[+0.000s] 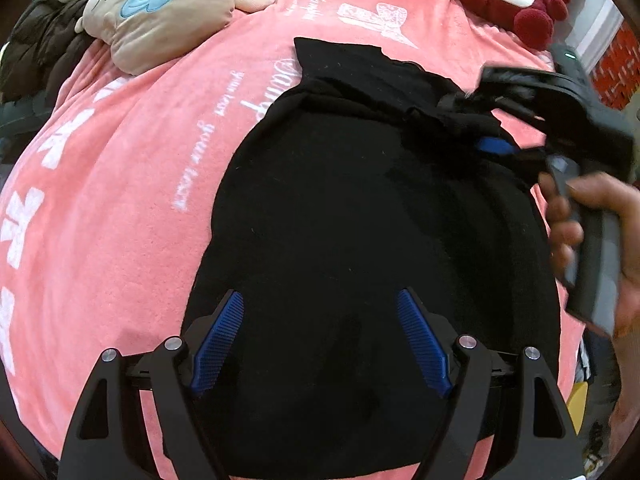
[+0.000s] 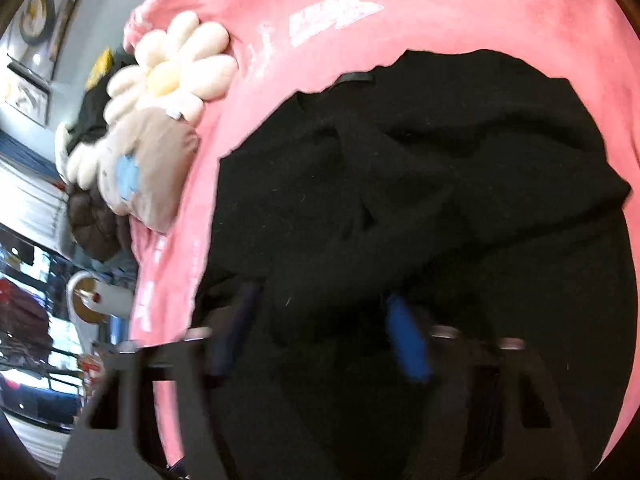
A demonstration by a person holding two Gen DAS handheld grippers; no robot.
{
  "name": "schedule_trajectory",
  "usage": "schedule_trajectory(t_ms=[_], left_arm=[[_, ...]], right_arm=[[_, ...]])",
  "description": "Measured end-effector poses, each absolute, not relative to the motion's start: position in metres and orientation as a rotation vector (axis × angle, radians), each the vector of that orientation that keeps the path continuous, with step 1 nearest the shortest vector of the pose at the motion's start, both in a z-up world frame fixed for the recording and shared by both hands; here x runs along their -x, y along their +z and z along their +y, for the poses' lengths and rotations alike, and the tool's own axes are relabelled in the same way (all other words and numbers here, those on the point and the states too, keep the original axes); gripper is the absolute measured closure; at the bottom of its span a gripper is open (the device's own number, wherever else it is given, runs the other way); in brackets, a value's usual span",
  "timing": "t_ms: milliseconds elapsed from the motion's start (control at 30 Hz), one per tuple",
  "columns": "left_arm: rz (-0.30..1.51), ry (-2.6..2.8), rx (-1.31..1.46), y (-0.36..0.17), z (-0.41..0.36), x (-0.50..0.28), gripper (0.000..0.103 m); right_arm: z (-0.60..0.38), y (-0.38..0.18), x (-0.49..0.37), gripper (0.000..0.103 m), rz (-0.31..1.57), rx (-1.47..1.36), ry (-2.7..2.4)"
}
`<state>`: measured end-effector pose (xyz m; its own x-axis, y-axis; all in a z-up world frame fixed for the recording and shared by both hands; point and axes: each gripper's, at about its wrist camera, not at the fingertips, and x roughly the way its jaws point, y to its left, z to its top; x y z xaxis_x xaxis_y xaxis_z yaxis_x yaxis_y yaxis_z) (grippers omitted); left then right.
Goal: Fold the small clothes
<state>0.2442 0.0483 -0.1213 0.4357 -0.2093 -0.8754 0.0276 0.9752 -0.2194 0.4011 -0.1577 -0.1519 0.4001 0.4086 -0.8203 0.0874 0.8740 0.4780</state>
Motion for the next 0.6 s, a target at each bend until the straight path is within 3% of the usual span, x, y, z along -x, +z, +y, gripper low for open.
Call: schedule_trajectory(t_ms=[33, 100, 200, 300, 433, 500, 600], left_arm=[[1.114, -0.148, 0.182, -0.121, 0.048, -0.244, 0.026], [1.113, -0.142, 0.179, -0.12, 0.05, -0.242, 0.026], [1.103, -0.14, 0.168, -0.119, 0.055, -0.242, 0.026], [1.104, -0.13, 0.161, -0.121, 0.059, -0.244, 0.025], [1.102, -0.115, 0.18, -0.12, 0.063, -0.251, 0.025], [1.093, -0.111, 0.188, -0.118, 0.062, -0.255, 0.025], [1.069, -0.095, 0.189, -0.115, 0.06, -0.267, 0.023]], right_arm=[[-0.156, -0.146, -0.409, 0.101, 1.16, -0.481, 0.23], [-0.152, -0.112, -0.414, 0.101, 1.095, -0.405, 0.309], [-0.162, -0.019, -0.412, 0.101, 0.902, -0.328, 0.481], [-0.206, 0.021, -0.411, 0.099, 0.832, -0.211, 0.417], [-0.277, -0.046, -0.406, 0.063, 0.978, 0.133, -0.114], [-0.291, -0.075, -0.389, 0.063, 1.029, 0.171, -0.176], [-0.296, -0.099, -0.362, 0.057, 1.041, -0.043, -0.07]])
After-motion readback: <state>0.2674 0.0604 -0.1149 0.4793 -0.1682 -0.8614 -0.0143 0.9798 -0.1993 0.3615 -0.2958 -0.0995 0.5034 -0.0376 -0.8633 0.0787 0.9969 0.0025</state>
